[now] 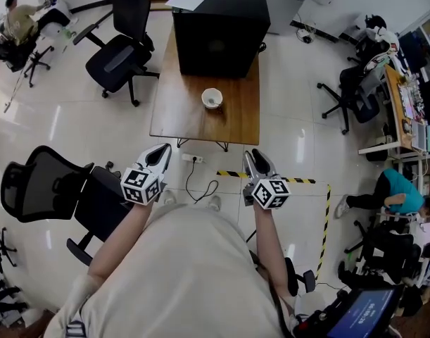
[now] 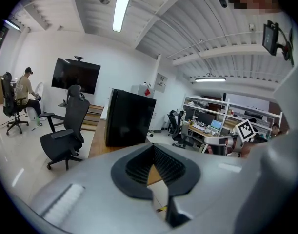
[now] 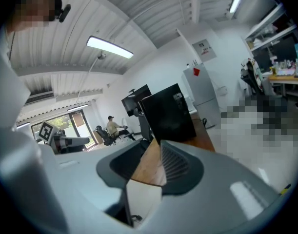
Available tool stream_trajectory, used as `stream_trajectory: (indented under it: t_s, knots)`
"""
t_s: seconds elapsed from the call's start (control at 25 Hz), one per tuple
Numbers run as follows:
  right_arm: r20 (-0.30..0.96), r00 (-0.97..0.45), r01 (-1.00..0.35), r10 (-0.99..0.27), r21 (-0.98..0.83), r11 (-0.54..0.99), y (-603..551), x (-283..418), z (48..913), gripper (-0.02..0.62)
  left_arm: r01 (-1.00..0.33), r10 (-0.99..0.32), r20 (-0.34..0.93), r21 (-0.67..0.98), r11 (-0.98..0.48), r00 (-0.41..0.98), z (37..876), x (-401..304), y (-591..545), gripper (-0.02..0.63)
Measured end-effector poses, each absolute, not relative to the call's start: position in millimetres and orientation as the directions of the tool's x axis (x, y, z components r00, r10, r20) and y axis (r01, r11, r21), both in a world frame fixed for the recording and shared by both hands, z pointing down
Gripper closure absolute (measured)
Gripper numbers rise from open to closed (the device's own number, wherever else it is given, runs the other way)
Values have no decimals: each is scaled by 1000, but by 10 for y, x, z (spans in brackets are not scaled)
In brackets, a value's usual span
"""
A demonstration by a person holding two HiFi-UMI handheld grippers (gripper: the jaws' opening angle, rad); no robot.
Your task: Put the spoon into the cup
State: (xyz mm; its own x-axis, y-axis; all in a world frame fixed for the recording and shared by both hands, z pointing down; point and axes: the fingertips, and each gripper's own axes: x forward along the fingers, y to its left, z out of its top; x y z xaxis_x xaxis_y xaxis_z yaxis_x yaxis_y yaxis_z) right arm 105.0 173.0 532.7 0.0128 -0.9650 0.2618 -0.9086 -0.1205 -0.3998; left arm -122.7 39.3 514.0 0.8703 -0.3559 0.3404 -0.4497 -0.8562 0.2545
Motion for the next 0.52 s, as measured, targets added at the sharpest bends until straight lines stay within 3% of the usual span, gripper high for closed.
stream_trajectory:
  t_s: [0.52]
  knots:
    - [300, 99, -927, -949, -319, -197, 1728, 1081, 5394, 497, -438, -339, 346, 268, -858, 875, 5225, -1274, 296, 601]
